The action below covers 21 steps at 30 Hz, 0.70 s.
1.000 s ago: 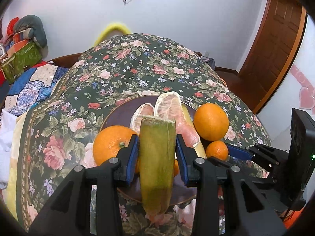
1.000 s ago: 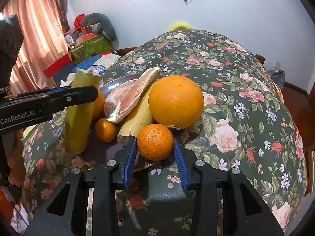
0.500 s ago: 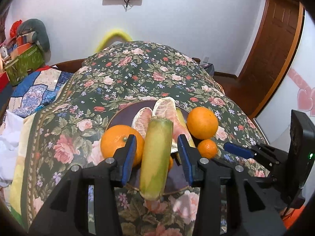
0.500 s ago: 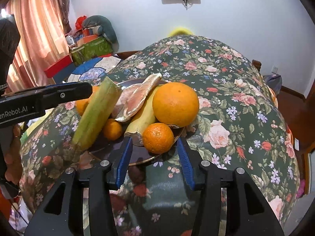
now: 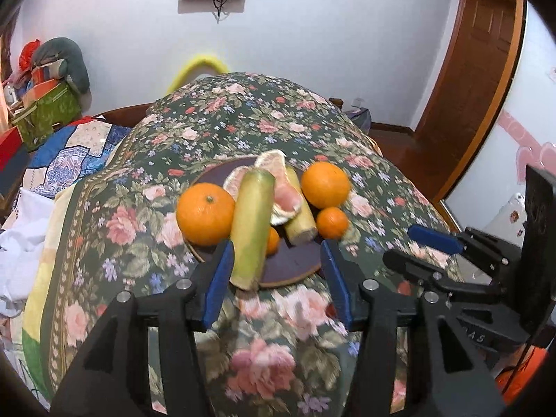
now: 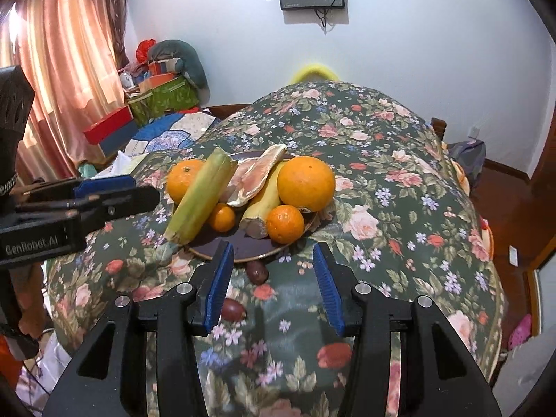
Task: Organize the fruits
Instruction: 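Lay the sugarcane stalk on the plate with left tool while right tool places the mandarin, then grasp a dark red date with left tool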
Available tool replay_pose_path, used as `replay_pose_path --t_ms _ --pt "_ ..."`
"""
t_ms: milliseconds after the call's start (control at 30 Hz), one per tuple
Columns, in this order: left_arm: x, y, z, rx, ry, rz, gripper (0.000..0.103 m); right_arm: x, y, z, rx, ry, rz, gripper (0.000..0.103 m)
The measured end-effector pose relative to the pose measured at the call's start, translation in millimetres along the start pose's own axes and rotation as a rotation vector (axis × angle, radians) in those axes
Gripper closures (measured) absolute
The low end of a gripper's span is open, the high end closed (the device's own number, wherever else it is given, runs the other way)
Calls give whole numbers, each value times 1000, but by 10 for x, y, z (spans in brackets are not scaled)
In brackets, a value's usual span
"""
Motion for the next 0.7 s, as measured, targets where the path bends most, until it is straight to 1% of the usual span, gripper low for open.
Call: replay_pose_path --t_ms 67,133,267,567,700 --pt "73 -72 12 -11 -1 -12 50 27 -21 69 4 -6 -5 59" --pt "131 -136 2 -22 0 -20 47 50 -46 120 6 -10 -9 59" --pt "251 -296 -81 -61 -8 -31 46 112 -115 218 8 -27 -12 59" --pt "464 -644 -501 -173 -29 -49 46 274 -277 229 -19 -44 -37 58" --pt "528 -744 -663 -205 -35 -61 47 316 -359 204 -36 -44 -47 58"
Point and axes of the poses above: each gripper's, at about its wrist camera, not at the fingertips, and z roughly against the way its jaws point, x to its right, y to its top, the point moved 9 cm from there along -z, roughly the way its jaws point, and after that the axes turned 5 degrees about -y, right-handed, at the moved point
